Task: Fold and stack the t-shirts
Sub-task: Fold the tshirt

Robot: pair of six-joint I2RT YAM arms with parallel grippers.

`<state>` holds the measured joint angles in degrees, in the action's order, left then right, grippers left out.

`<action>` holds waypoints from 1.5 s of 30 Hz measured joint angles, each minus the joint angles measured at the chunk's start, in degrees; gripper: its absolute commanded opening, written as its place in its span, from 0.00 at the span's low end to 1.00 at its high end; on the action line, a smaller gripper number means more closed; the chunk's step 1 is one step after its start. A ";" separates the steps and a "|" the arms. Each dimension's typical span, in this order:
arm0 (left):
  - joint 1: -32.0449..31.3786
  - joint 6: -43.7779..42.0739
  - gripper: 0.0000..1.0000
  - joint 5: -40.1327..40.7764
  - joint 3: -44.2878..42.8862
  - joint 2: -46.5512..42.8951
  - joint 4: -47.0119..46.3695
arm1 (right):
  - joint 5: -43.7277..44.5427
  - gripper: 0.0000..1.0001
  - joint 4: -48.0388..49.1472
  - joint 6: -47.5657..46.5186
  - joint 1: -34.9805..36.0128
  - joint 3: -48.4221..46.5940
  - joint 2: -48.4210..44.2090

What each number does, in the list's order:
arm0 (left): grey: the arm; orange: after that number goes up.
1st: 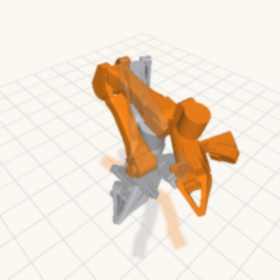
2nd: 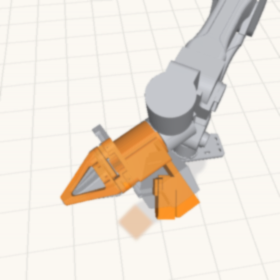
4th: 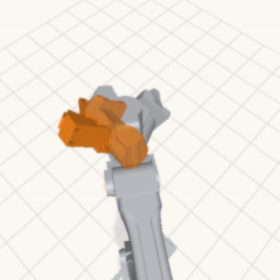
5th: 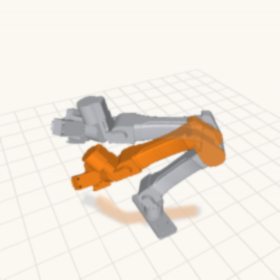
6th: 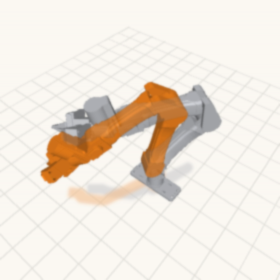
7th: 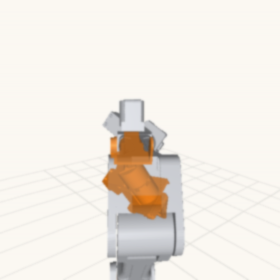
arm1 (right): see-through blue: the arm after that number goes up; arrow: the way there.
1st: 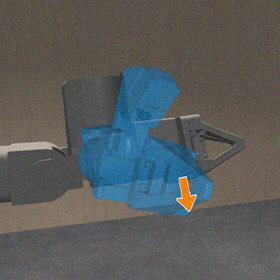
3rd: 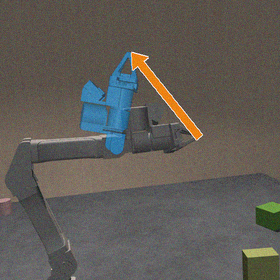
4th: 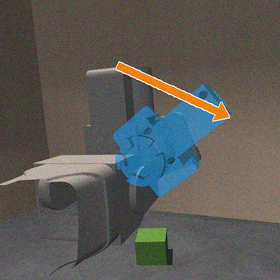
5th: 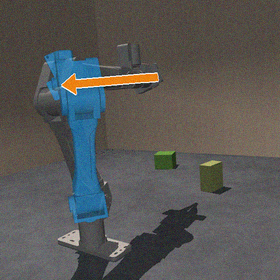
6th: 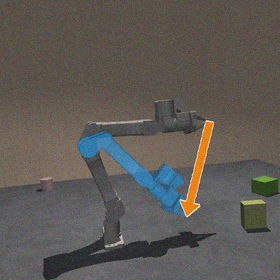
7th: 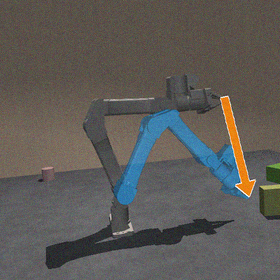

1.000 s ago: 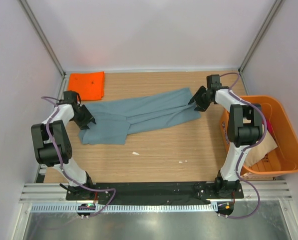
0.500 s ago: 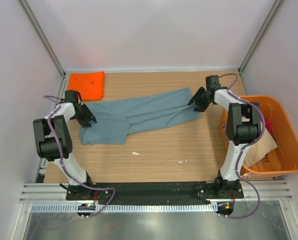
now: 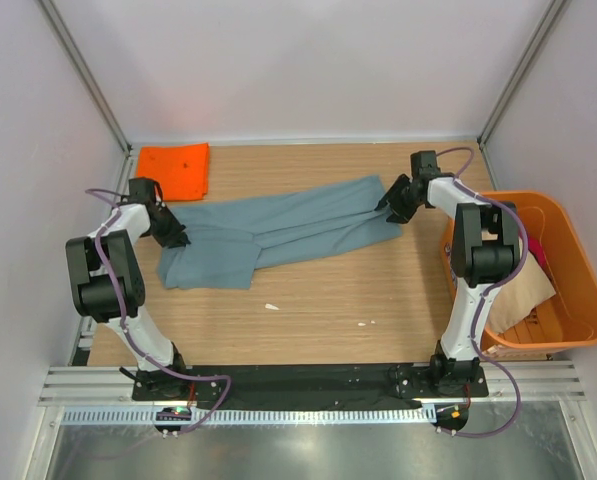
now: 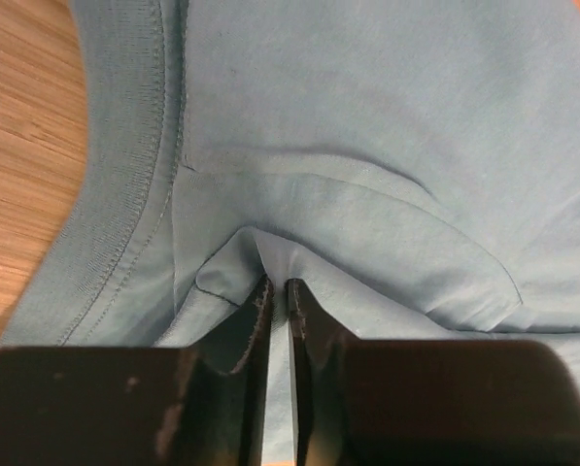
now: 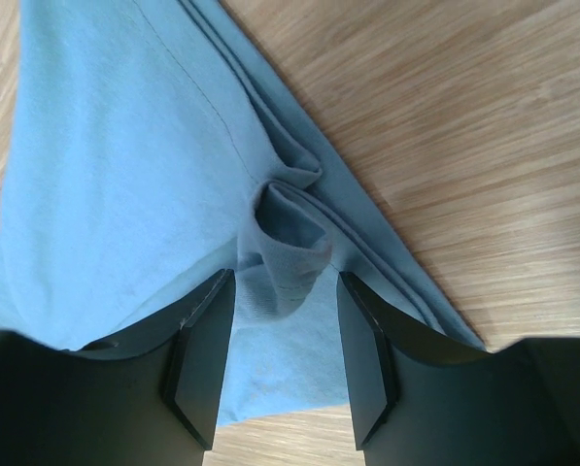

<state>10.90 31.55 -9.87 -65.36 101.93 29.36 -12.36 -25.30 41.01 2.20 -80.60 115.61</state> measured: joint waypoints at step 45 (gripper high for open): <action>-0.44 14.86 0.00 7.10 17.94 -38.36 17.70 | 4.87 0.02 -16.04 0.94 0.31 10.64 -23.71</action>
<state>10.46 46.41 -2.76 -47.42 63.57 47.07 -7.49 -41.34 41.95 2.50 -69.95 91.90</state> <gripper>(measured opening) 0.005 0.047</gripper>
